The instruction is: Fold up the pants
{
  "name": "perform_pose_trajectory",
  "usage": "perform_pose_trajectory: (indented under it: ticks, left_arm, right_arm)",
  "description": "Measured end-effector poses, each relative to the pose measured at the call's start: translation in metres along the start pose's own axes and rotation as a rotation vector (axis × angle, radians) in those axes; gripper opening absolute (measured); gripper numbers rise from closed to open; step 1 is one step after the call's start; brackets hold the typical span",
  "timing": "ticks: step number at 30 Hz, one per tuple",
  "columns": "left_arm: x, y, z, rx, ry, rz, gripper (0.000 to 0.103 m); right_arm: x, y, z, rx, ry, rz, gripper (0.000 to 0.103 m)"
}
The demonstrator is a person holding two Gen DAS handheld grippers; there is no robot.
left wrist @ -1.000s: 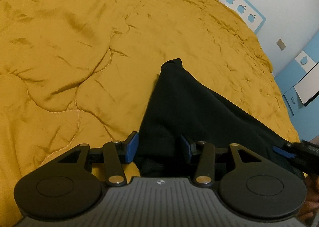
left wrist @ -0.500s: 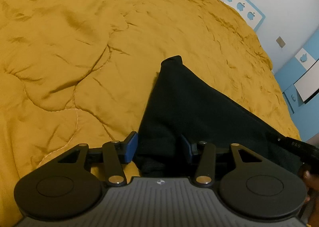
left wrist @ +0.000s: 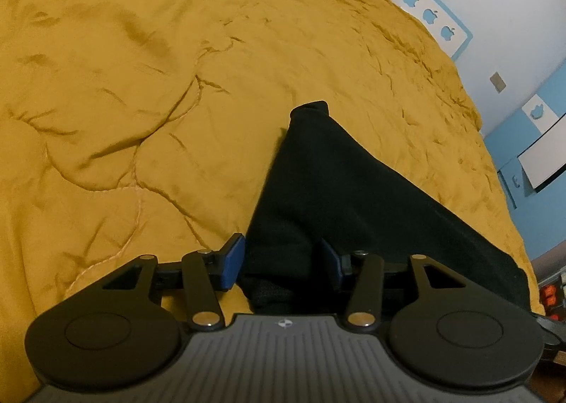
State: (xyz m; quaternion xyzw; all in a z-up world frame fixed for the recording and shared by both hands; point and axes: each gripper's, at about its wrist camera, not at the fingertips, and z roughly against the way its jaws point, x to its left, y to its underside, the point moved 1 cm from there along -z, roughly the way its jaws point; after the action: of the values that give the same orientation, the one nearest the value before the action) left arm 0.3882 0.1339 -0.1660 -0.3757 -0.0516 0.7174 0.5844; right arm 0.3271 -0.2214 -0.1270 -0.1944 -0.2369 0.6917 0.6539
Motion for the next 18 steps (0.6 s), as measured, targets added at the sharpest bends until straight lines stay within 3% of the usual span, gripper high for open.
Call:
perform_pose_trajectory:
  ticks: [3, 6, 10, 14, 18]
  left_arm:
    - [0.002, -0.001, -0.001, 0.005, 0.007, 0.02, 0.056]
    - [0.006, -0.001, -0.001, 0.005, 0.019, 0.046, 0.056]
    - [0.014, 0.0, -0.002, 0.023, 0.048, 0.099, 0.056]
    - [0.017, 0.001, -0.004, 0.034, 0.059, 0.118, 0.056]
    - [0.022, -0.001, -0.006, 0.052, 0.08, 0.154, 0.056]
  right_arm:
    - [0.01, -0.001, 0.022, -0.059, 0.004, -0.007, 0.019]
    - [0.031, -0.014, 0.032, -0.149, -0.056, 0.022, 0.019]
    - [0.075, -0.043, 0.018, -0.207, -0.162, 0.079, 0.024]
    - [0.113, -0.085, -0.01, -0.201, -0.325, 0.161, 0.025]
    - [0.155, -0.113, -0.028, -0.169, -0.393, 0.282, 0.033]
